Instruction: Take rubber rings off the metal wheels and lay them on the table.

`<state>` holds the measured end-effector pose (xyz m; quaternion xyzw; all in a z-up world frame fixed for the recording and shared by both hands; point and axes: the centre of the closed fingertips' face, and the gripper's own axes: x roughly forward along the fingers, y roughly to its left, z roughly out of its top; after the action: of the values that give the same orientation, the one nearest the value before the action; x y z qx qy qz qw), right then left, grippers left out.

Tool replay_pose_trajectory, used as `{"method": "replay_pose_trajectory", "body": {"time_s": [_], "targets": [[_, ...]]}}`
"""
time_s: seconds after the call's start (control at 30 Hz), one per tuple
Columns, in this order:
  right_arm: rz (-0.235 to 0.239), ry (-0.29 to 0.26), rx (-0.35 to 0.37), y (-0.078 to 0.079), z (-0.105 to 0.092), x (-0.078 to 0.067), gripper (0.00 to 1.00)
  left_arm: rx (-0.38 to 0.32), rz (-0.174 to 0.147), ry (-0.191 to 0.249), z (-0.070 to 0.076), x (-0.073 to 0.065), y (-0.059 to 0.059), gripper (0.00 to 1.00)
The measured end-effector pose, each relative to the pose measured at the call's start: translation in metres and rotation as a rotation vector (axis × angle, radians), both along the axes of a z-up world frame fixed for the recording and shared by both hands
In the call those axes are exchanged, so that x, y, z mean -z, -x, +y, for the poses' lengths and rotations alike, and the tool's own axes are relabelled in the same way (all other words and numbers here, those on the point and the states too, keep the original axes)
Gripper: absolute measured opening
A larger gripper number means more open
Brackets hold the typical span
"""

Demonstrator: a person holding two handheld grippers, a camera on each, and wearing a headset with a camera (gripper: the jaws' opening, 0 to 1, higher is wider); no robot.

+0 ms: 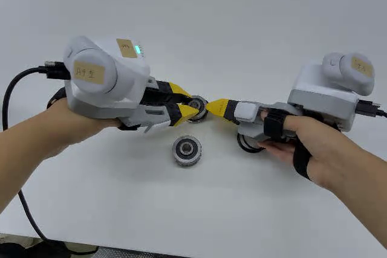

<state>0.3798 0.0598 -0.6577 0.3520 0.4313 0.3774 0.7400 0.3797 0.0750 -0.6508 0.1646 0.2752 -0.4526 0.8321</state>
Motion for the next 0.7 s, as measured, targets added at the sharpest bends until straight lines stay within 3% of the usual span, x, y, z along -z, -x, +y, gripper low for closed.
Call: {"method": "replay_pose_trajectory", "body": {"time_s": [0.23,0.7], "targets": [[0.018,0.003,0.007,0.0004,0.0000,-0.0002,0.02,-0.003,0.004,0.000,0.0000,0.0001,0.0001,0.12],[0.000,0.010,-0.008,0.0025,0.0062,-0.0072,0.01,0.005,0.005,-0.002,0.0003,0.0001,-0.0003,0.12]]}}
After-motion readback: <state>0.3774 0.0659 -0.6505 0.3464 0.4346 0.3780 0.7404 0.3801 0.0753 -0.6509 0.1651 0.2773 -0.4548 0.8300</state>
